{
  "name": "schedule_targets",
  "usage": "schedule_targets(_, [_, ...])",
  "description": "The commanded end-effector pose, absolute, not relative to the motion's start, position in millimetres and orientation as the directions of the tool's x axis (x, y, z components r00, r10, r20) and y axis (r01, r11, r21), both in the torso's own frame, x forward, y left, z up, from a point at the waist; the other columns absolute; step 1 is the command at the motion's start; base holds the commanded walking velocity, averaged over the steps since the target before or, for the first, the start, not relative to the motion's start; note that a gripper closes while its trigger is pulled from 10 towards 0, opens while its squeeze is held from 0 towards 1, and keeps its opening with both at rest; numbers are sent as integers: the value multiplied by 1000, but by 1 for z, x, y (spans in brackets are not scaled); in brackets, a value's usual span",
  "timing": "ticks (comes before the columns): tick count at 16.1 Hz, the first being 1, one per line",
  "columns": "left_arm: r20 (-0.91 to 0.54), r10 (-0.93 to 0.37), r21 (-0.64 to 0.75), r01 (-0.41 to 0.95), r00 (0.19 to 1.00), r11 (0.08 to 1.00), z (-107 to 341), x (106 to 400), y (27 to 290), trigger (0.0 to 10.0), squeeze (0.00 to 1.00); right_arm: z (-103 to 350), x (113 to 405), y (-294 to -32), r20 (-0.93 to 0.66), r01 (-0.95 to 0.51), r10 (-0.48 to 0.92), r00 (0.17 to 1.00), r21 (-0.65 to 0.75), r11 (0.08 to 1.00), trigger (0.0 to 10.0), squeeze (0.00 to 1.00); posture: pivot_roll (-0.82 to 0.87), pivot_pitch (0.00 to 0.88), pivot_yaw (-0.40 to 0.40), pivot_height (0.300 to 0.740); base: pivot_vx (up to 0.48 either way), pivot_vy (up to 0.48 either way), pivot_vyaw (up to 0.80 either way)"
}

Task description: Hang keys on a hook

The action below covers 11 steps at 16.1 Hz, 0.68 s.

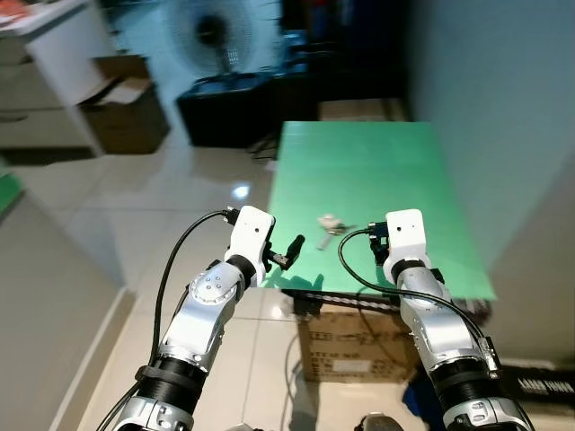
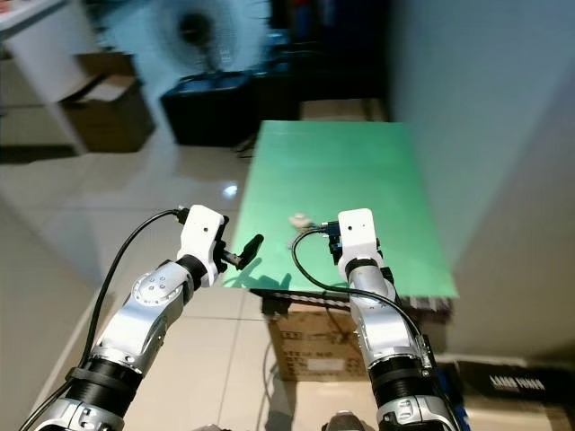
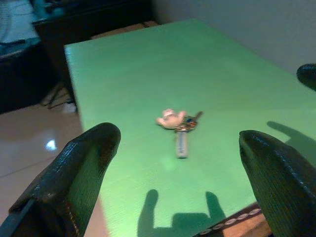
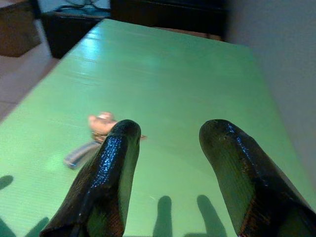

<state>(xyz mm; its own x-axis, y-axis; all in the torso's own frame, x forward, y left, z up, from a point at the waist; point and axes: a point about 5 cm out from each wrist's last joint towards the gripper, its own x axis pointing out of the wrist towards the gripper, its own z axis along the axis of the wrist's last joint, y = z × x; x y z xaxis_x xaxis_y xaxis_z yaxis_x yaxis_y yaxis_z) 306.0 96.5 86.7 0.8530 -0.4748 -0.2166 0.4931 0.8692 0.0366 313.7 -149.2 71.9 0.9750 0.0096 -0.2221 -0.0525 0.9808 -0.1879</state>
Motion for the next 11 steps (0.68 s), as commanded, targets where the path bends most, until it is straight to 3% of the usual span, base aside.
schedule_targets(1, [-215, -464, 64, 486, 859, 871, 89, 309, 100, 10000, 0, 75, 316, -144, -213, -70, 32, 977, -175, 982, 10000, 0, -216, 0, 127, 723, 0, 0, -563])
schedule_targets(3, [-218, -458, 83, 484, 862, 871, 89, 310, 100, 10000, 0, 76, 317, -143, -202, -83, 46, 978, -177, 981, 10000, 0, -211, 0, 121, 723, 0, 0, -597])
schedule_targets(11, [-220, -452, 98, 481, 864, 871, 89, 312, 99, 10000, 0, 76, 317, -144, -203, -77, 34, 979, -208, 975, 10000, 0, -214, 0, 124, 723, 0, 0, 0])
